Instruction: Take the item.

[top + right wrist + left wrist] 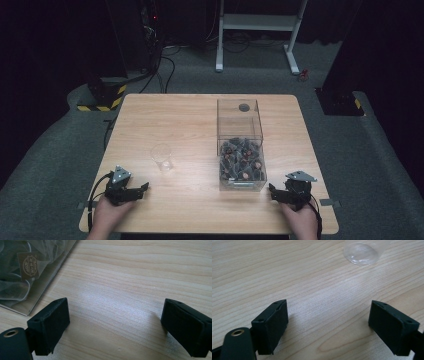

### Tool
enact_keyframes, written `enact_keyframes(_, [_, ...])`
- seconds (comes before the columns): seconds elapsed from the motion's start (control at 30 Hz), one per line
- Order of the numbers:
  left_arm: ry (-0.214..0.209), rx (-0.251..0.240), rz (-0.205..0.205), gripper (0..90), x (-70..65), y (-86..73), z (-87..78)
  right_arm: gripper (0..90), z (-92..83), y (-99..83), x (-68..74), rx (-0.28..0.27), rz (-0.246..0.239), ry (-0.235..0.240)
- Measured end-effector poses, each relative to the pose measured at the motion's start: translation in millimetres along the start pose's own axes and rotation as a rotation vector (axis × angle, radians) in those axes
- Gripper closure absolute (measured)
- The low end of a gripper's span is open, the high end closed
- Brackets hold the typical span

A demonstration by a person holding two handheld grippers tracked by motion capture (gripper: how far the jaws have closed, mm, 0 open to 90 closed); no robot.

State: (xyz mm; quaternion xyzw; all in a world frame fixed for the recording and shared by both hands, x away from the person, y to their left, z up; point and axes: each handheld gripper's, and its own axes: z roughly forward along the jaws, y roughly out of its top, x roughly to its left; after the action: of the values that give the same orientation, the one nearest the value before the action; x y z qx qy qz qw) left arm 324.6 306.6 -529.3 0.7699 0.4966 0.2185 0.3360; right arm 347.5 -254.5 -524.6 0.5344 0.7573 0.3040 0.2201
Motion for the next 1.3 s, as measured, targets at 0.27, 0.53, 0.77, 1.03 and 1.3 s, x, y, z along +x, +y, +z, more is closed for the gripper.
enact_keyframes(0.27, [0.002,-0.003,-0.002,19.1,0.4,-0.5,-1.1,8.0,0.0,0.0,0.0,0.0,0.0,0.0])
enact_keyframes(0.53, [-0.005,-0.004,0.018,19.9,-1.1,0.6,-2.7,8.1,0.0,0.0,0.0,-0.001,-0.001,-0.001])
enact_keyframes(0.77, [-0.022,-0.029,0.006,20.2,-1.9,1.3,-7.0,8.1,0.0,0.0,0.0,-0.001,-0.001,-0.001])
enact_keyframes(1.03, [-0.045,-0.081,-0.006,21.6,-2.8,3.2,-13.1,8.1,0.1,0.0,0.1,-0.001,0.0,-0.002])
enact_keyframes(1.3, [-0.074,-0.118,-0.02,21.3,-3.8,3.9,-15.1,8.1,0.1,0.0,0.2,-0.001,0.0,-0.002])
